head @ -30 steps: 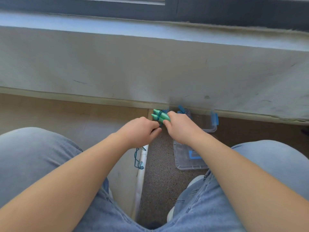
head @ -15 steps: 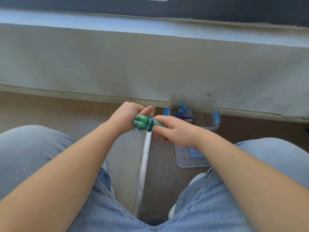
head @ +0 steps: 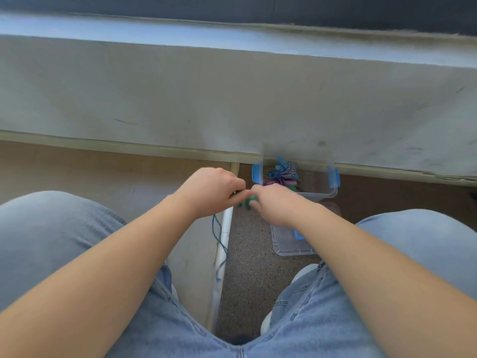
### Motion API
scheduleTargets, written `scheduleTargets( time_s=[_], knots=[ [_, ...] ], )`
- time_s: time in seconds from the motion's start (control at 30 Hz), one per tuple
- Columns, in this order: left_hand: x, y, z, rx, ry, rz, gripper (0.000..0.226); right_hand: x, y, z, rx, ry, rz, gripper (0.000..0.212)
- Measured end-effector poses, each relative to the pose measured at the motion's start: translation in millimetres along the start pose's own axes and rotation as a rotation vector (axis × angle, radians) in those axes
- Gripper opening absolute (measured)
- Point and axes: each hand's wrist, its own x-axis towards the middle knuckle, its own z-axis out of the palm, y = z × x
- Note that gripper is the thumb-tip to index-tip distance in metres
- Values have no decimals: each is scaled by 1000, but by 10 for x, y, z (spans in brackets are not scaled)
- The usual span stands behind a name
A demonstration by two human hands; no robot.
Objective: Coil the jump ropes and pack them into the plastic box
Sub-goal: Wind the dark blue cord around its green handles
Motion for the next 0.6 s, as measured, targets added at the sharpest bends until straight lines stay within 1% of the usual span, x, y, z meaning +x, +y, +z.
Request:
scheduleTargets(
  time_s=[0.03, 0.1, 0.17, 0.23, 0.27, 0.3, 0.33, 0.37, 0.4, 0.43, 0.5, 0.57, 0.6],
  knots=[
    [-4, -52, -14, 0, 19, -38, 51, -44, -53, -1, 31, -81, -86, 24],
    [-23, -128, 2, -18, -3, -146, 57, -139, -134, -51, 162, -201, -225, 20],
    [-30, -190, 53, -87, -54, -248, 61, -203, -164, -151, 327, -237, -272, 18],
    [-38, -209, 70, -257, -101, -381, 70, -229, -140, -226, 534, -277, -280, 16],
    [-48, -205, 86, -366, -91, -440, 74, -234, -120, -238, 663, -298, -285, 14],
    [-60, -187, 109, -514, -59, -496, 74, -238, -109, -240, 793, -310, -291, 12],
    [-75, -156, 145, -680, -10, -554, 64, -240, -102, -235, 908, -303, -298, 13],
    [-88, -102, 176, -804, 25, -624, 40, -239, -109, -231, 996, -266, -300, 14],
    [-104, -43, 194, -857, 21, -686, 21, -226, -122, -223, 1045, -195, -288, 16],
    [-100, 13, 186, -807, -9, -706, 23, -209, -145, -223, 1058, -104, -265, 17],
    [-72, 84, 224, -627, -62, -616, 25, -123, -128, -202, 990, 101, -163, 20],
    [-46, 144, 219, -596, -95, -511, 25, -29, -75, -176, 825, 275, -37, 21],
    [-33, 160, 223, -589, -125, -476, 26, 12, -36, -147, 695, 336, 15, 23]
  ],
)
